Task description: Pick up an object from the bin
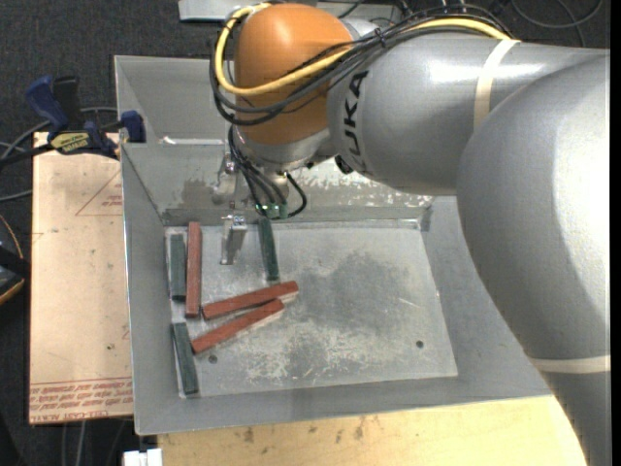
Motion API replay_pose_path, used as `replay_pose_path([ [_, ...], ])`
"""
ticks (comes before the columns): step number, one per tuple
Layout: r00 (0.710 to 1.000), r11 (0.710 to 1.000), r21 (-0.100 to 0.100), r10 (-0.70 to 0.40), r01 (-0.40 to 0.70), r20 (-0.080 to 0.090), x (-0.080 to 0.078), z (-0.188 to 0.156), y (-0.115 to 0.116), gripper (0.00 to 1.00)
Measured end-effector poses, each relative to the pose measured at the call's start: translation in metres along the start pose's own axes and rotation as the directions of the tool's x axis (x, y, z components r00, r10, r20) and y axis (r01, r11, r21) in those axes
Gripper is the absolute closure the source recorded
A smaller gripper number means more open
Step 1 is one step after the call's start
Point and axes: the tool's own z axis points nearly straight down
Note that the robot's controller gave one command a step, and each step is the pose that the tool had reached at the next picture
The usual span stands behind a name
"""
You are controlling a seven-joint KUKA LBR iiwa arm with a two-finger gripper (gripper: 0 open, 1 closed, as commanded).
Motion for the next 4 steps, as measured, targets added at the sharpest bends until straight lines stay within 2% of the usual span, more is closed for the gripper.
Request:
replay_pose_path([
  [1,1.0,1.0,-0.001,0.003,-0.003,0.008,-0.002,-0.006,-0.001,0.0],
  [2,0.998,0.998,-0.003,0.062,-0.062,0.012,0.02,0.05,-0.008,0.0],
  [3,1.0,1.0,0.0,-0.008,0.008,0.007,0.02,0.091,-0.005,0.0],
  [4,0.969,0.97,-0.001,-0.245,0.245,0.014,0.052,0.1,-0.031,0.0],
])
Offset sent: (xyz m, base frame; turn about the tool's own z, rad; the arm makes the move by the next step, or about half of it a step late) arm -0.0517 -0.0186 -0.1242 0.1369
